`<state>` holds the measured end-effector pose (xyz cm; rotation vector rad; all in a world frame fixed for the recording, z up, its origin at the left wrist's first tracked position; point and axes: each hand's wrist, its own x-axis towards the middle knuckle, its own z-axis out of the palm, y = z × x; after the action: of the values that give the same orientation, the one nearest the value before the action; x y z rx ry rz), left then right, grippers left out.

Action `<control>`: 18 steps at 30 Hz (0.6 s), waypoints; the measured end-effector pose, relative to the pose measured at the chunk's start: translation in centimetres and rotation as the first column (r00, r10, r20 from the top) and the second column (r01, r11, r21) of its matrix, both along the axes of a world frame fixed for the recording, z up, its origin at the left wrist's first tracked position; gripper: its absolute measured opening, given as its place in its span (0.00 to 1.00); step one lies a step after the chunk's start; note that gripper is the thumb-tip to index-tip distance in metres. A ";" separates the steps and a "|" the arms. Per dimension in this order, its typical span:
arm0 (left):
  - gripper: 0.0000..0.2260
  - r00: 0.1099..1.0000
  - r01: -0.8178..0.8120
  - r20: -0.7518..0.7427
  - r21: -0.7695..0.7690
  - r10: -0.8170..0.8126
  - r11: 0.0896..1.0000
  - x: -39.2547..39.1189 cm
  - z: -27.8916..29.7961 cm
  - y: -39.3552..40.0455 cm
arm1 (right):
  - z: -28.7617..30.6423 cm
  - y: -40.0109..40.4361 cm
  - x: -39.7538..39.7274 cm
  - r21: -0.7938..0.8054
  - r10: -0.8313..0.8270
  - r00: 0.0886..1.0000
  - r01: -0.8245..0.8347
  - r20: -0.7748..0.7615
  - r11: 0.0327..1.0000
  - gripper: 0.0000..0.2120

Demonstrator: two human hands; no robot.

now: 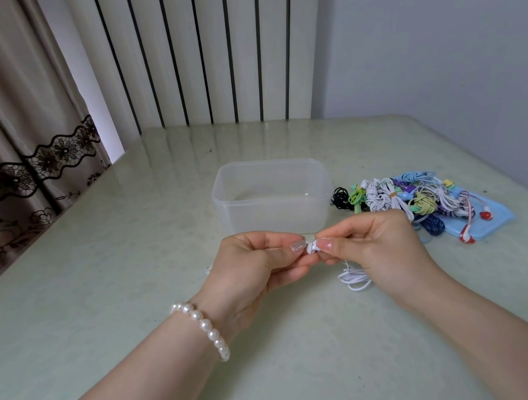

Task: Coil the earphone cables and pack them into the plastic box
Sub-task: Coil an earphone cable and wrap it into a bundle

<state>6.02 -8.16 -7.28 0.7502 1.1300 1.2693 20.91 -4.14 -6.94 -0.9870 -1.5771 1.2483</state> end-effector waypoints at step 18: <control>0.05 0.997 0.023 0.068 -0.014 -0.022 1.000 -0.1 0.0 0.2 | -0.5 0.6 0.5 0.135 -0.086 0.986 0.067 0.141 0.989 0.10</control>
<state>5.95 -7.97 -7.31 0.7023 1.0725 1.2571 21.42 -3.55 -7.40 -1.0653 -1.6938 1.0262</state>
